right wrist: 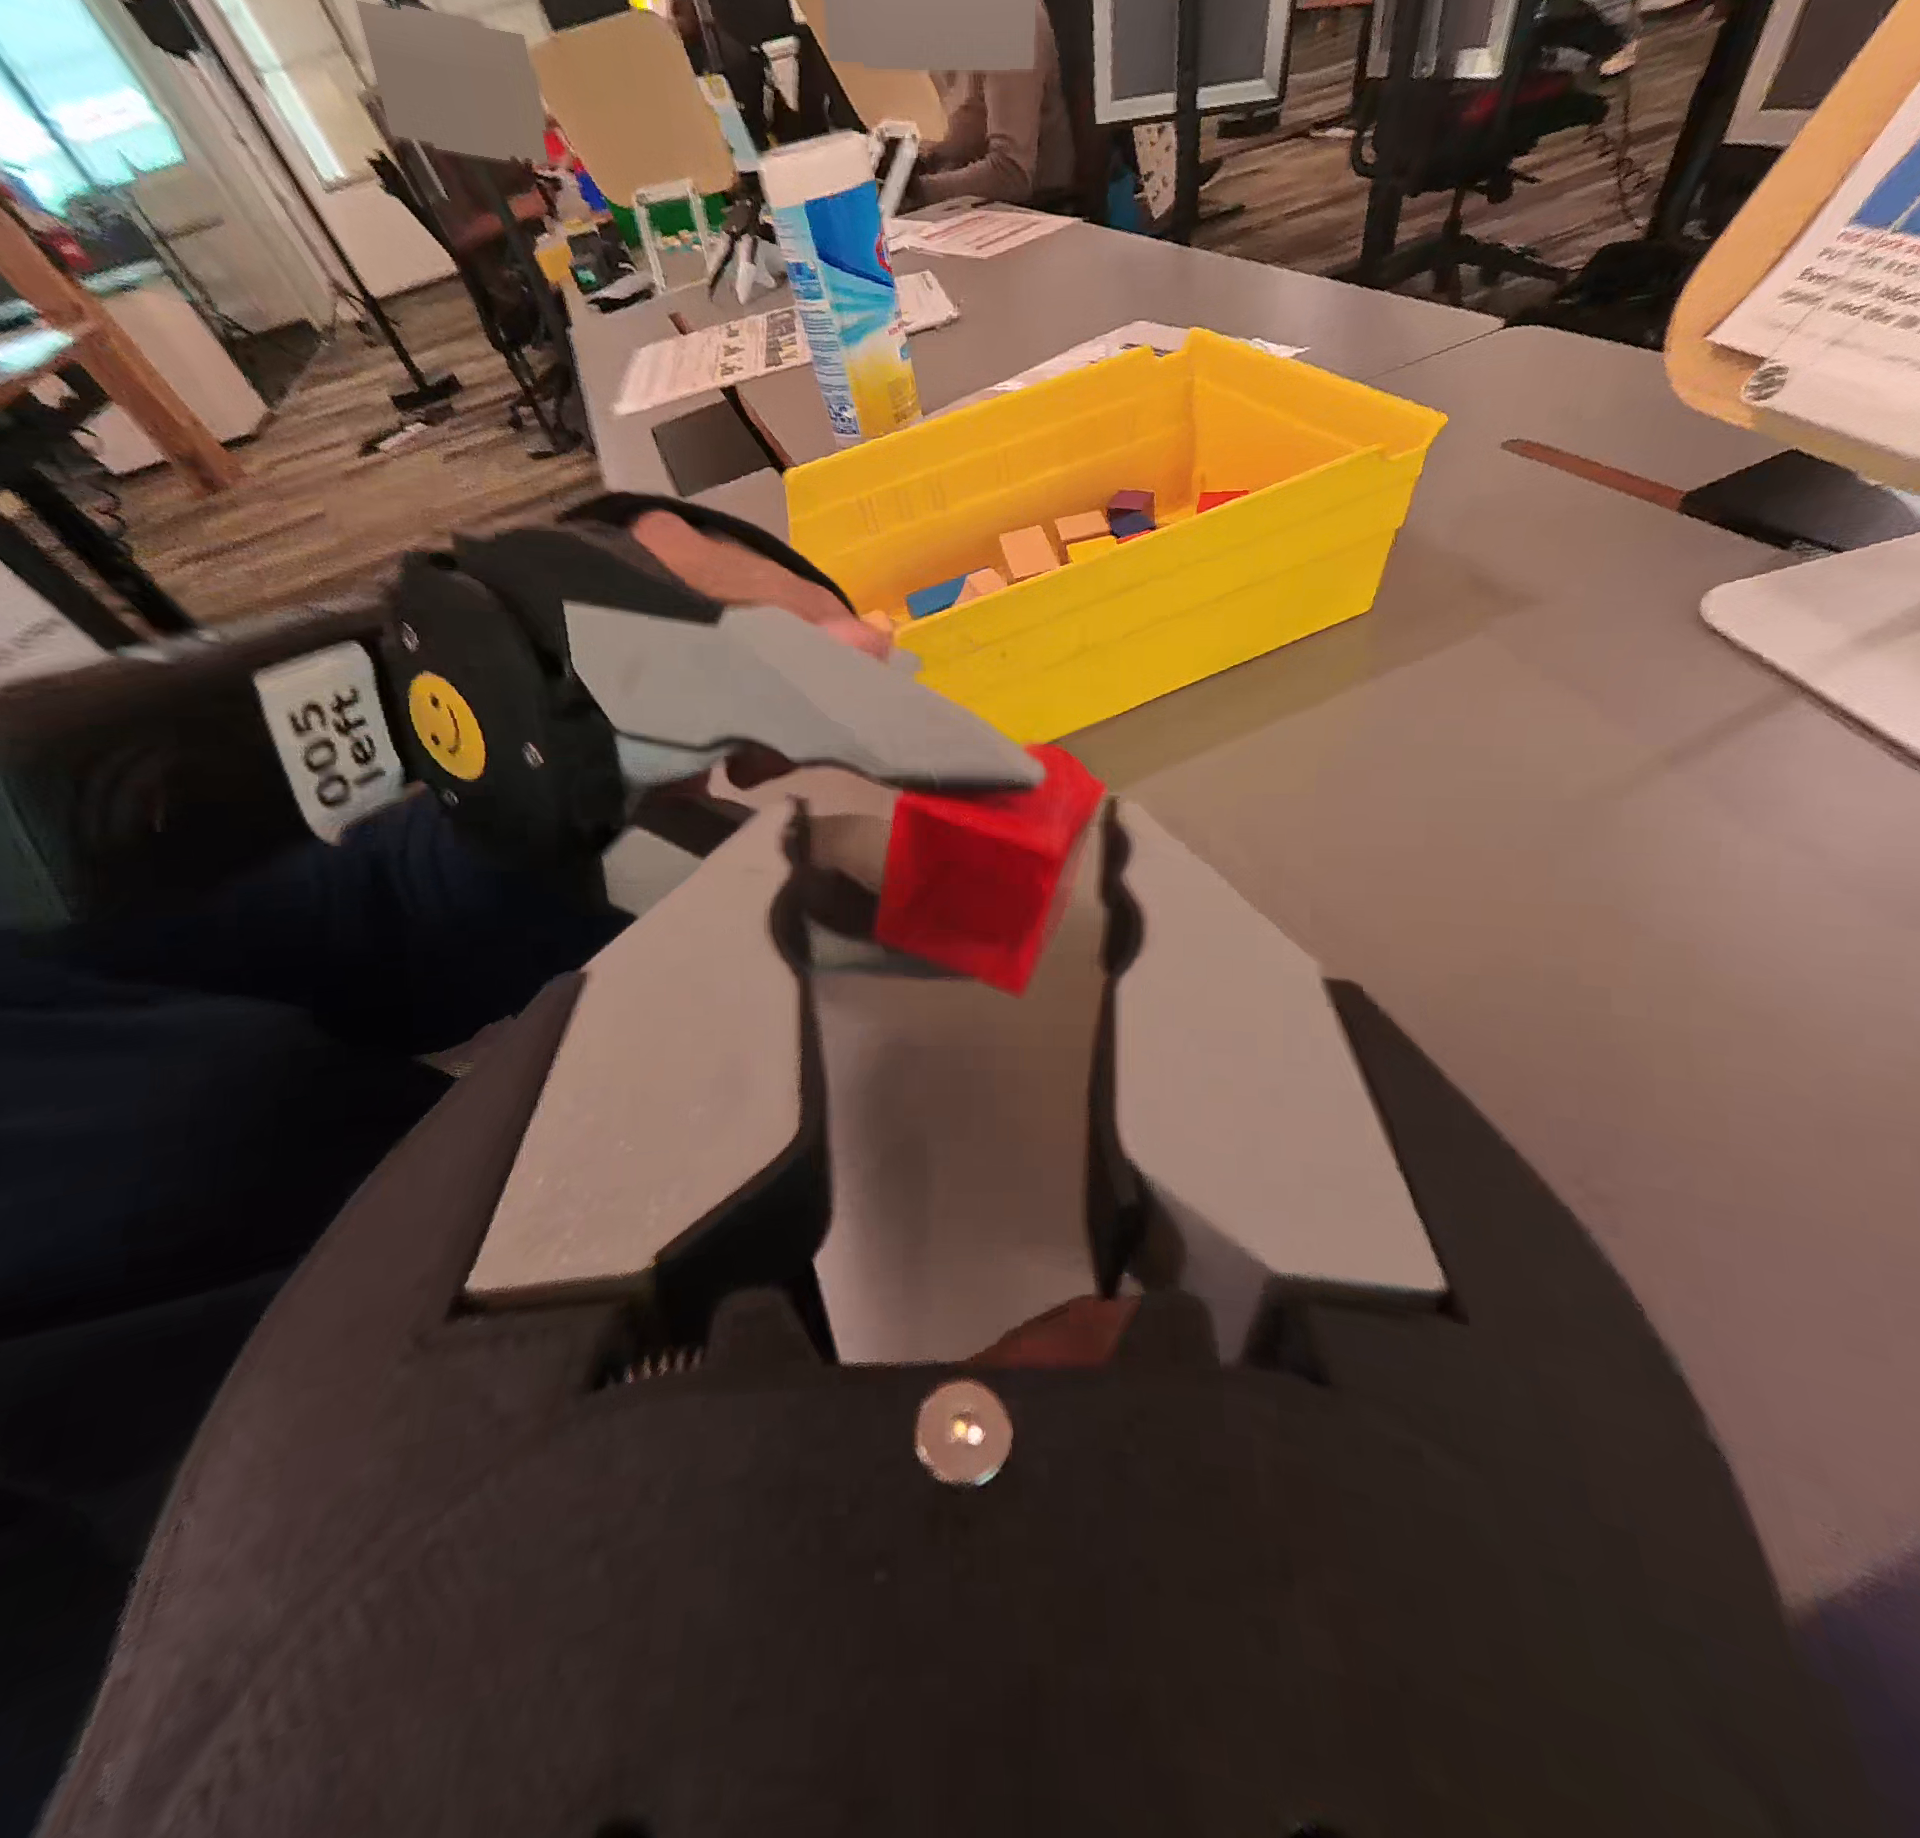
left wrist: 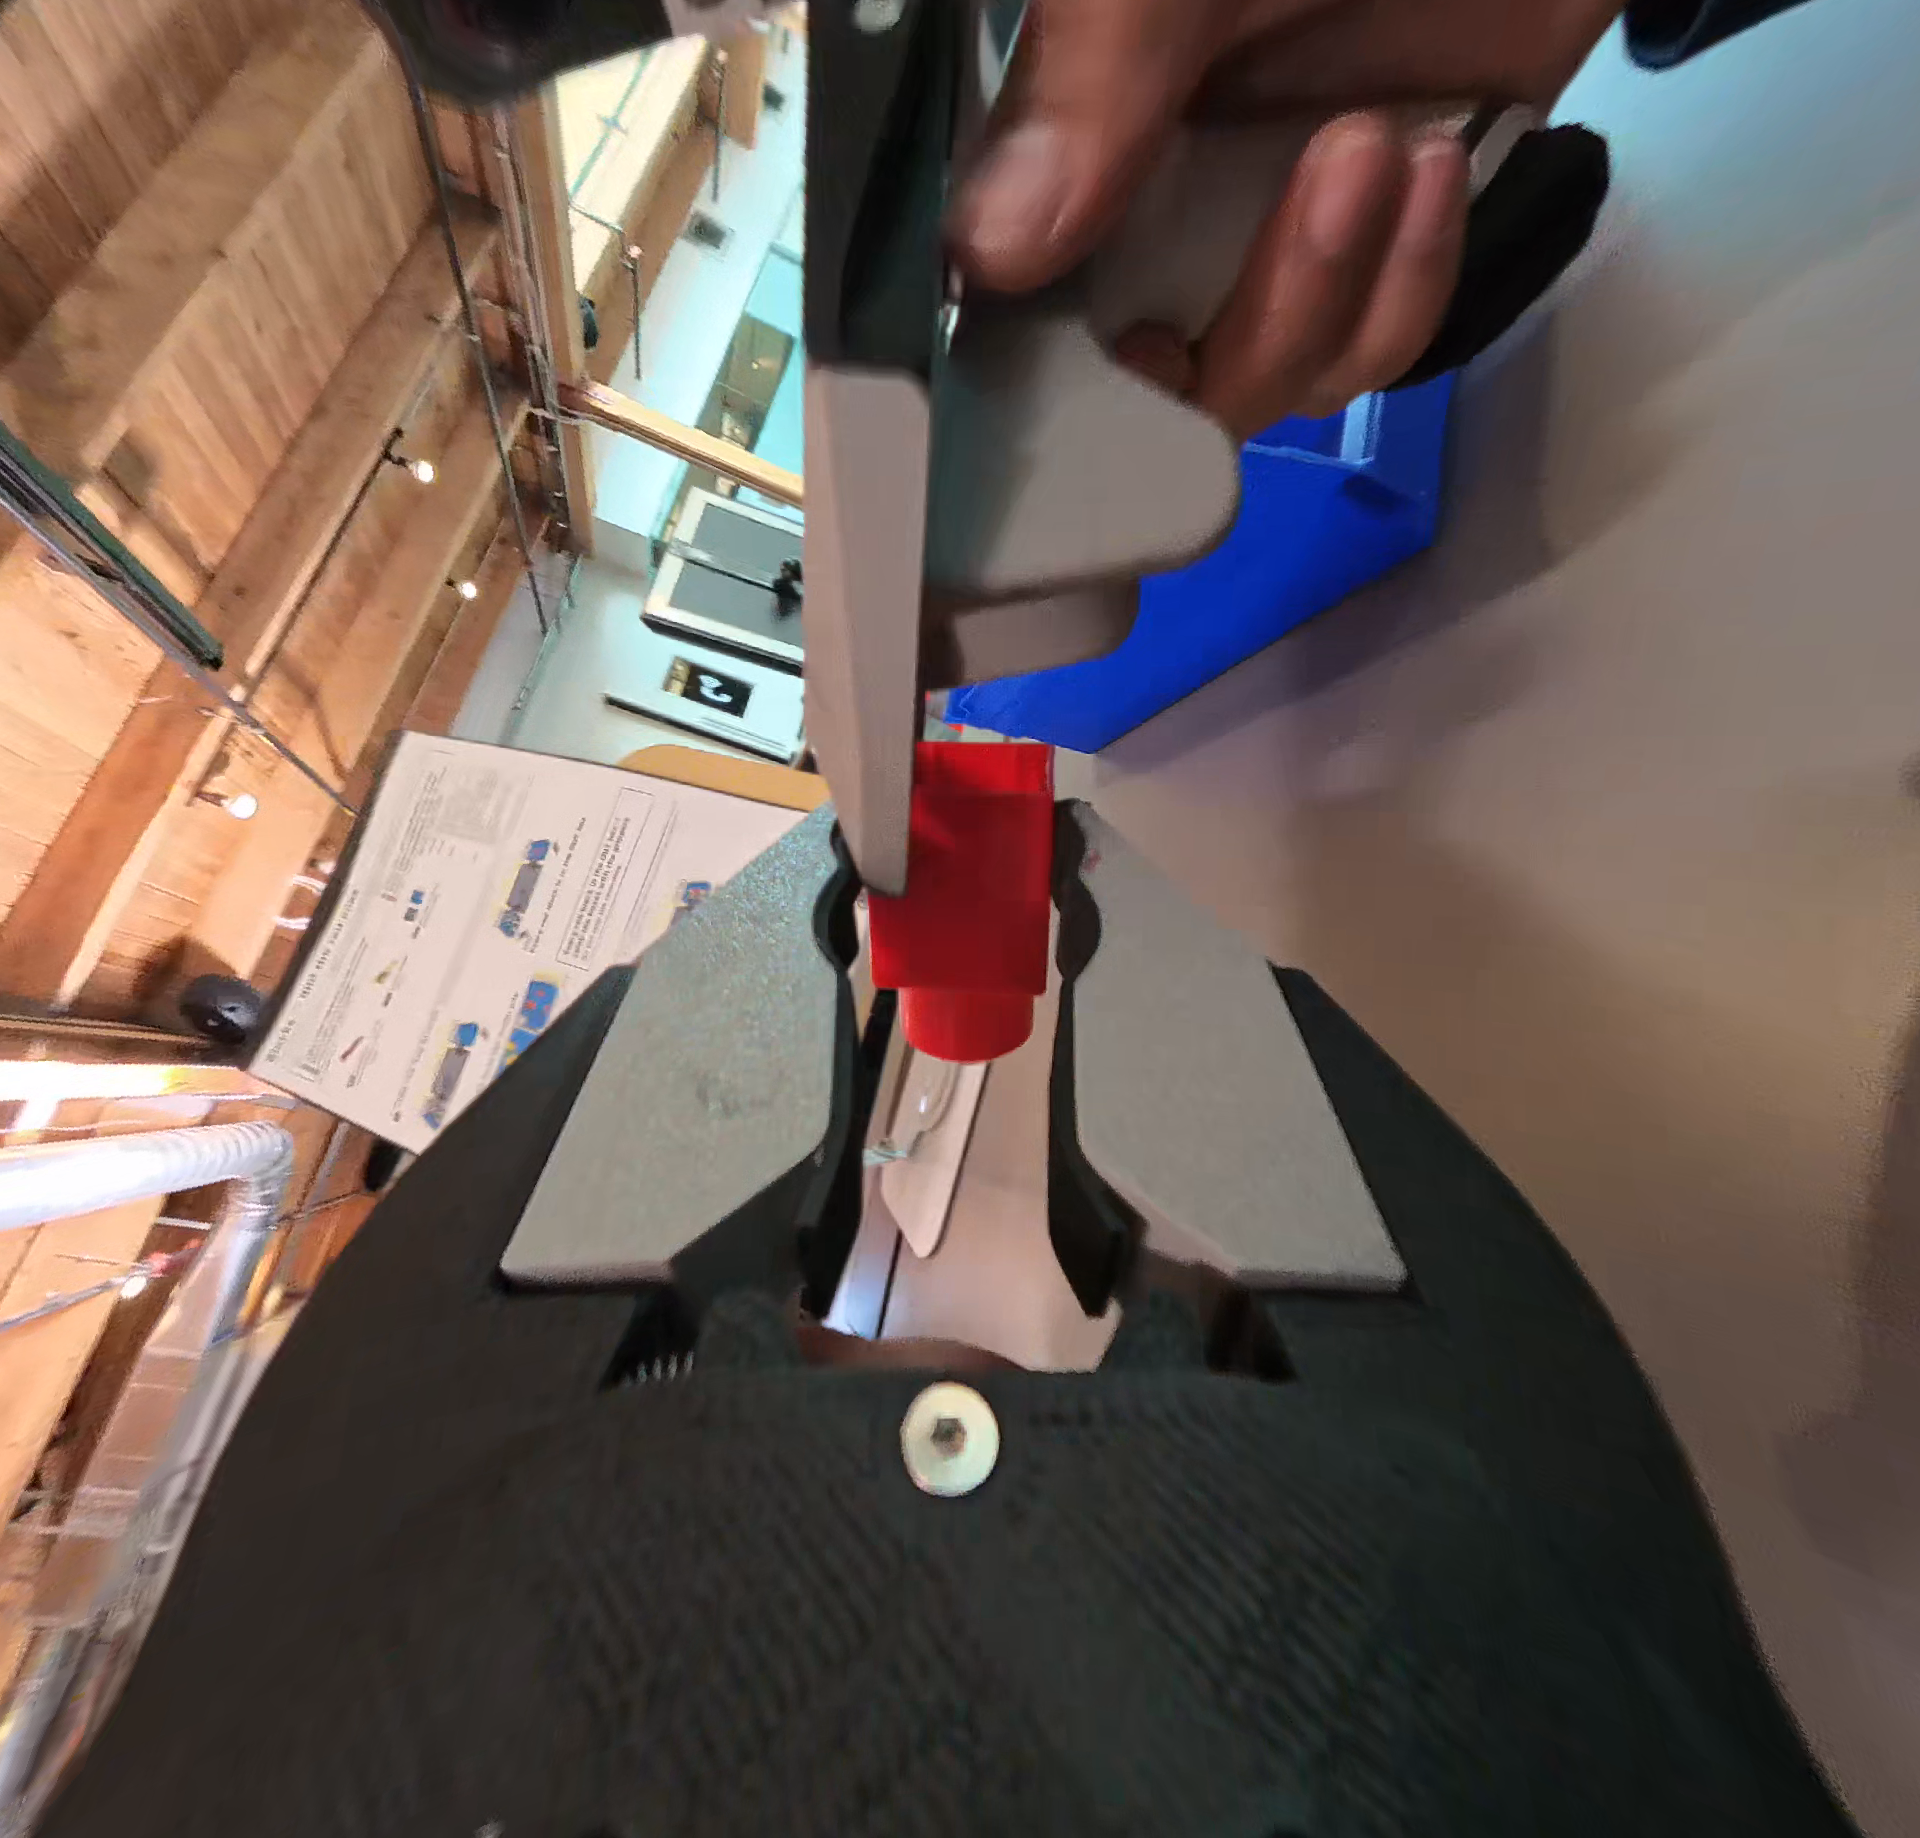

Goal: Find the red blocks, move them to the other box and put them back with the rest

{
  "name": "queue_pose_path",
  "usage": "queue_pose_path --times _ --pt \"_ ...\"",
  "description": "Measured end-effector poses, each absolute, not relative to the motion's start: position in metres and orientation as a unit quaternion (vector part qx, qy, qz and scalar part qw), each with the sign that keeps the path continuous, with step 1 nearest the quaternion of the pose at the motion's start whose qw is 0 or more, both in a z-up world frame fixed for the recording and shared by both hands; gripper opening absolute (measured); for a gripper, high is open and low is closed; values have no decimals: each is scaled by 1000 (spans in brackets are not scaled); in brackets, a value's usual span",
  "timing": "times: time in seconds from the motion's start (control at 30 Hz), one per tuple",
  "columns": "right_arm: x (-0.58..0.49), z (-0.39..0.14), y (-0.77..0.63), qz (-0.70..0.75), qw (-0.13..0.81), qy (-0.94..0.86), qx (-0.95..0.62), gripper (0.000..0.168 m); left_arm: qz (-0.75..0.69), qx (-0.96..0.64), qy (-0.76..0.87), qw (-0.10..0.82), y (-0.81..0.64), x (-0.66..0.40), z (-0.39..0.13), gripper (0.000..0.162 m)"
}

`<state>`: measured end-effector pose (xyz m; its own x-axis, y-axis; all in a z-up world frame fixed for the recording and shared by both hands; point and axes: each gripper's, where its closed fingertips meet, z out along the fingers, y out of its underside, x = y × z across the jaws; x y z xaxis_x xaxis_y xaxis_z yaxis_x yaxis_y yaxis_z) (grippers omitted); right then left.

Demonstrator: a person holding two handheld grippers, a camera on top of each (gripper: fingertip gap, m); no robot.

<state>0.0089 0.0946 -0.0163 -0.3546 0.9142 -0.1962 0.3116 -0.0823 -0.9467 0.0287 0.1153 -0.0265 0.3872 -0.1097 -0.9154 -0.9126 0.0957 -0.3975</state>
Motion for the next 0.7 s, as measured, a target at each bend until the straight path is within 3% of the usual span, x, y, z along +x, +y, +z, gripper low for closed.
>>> queue_pose_path --times 0.3,0.4,0.5,0.57,0.7 --pt "0 -28 100 533 276 -618 -509 43 344 -594 425 590 121 22 -34 34" --pt "-3 -34 91 531 256 -620 -518 63 357 -602 423 576 123 20 -37 35" --pt "-7 -41 95 514 269 -623 -524 58 367 -608 418 567 124 18 -40 34" --pt "-8 -41 103 506 285 -621 -526 35 349 -608 408 585 123 20 -36 34" --pt "-7 -36 100 553 245 -605 -518 34 334 -608 404 595 122 23 -32 34"
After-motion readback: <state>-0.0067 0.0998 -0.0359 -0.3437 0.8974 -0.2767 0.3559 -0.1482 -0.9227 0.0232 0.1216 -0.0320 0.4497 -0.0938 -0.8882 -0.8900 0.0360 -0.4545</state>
